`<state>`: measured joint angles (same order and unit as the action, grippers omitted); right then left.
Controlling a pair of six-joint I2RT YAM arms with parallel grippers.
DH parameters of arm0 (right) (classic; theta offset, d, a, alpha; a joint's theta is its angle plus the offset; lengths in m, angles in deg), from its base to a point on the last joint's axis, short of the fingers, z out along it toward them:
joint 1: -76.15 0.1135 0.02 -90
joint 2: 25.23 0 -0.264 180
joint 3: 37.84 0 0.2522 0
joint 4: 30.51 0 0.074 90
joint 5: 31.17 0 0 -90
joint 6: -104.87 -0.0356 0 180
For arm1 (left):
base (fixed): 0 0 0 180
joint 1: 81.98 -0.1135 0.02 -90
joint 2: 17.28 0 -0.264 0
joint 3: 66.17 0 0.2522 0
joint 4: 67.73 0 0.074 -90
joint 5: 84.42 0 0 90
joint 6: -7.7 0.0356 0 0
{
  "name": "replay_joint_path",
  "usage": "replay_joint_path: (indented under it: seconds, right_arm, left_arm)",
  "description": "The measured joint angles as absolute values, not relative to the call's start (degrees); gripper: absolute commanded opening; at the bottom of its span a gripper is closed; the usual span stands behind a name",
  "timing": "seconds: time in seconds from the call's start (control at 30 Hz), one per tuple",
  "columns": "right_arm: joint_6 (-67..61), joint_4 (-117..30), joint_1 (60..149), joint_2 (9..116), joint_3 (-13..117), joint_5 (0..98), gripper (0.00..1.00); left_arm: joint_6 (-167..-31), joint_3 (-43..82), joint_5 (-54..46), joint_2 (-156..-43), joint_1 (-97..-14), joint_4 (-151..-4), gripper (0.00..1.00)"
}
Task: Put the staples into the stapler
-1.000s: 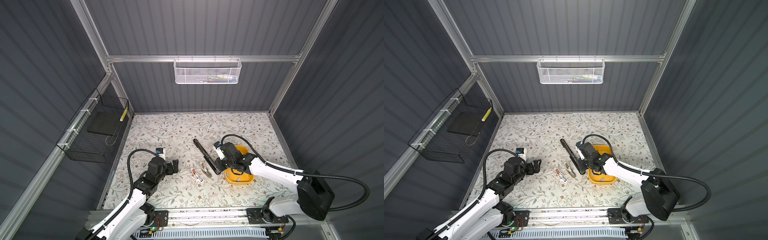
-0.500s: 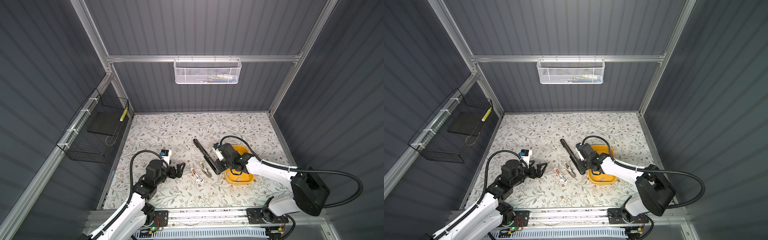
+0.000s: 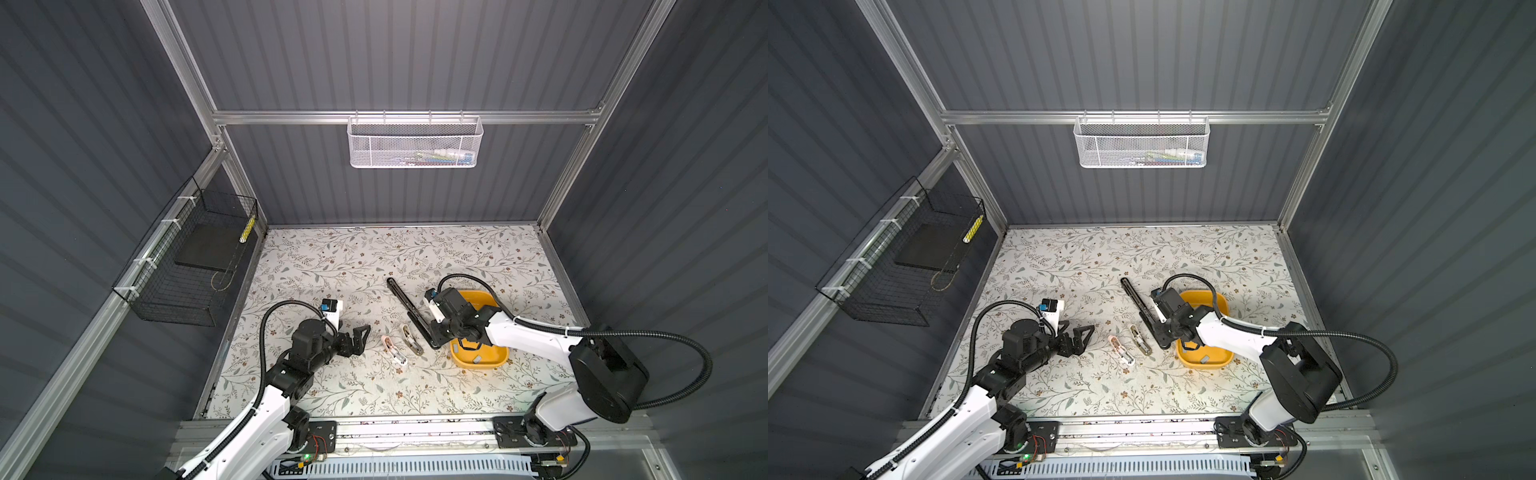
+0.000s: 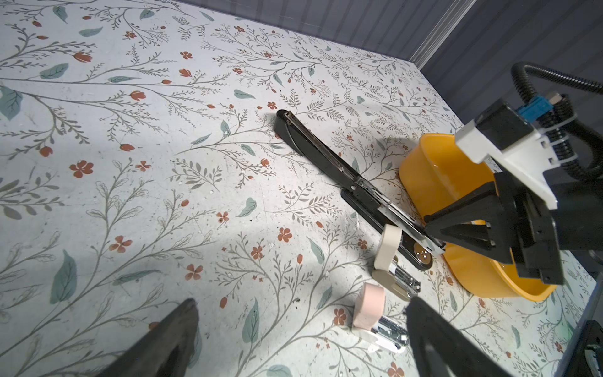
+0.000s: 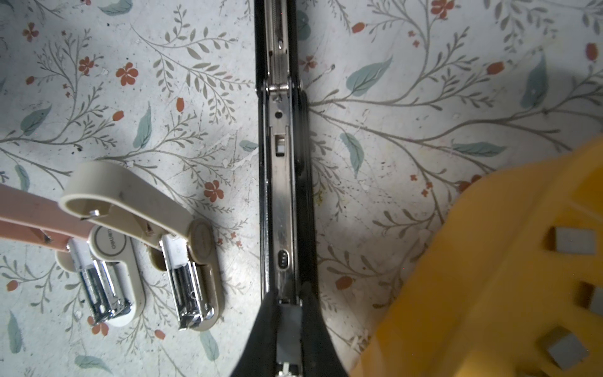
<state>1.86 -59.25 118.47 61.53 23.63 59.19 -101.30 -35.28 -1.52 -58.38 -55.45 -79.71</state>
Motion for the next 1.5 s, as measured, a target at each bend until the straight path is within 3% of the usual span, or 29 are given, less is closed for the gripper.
replay_joint_path:
  seconds: [1.5]
  right_arm:
    - [1.8, -58.8, 118.5, 62.4, 24.7, 59.2, 0.02]
  left_arm:
    - [-101.3, -35.3, -0.4, -58.7, -55.5, -79.7, 1.00]
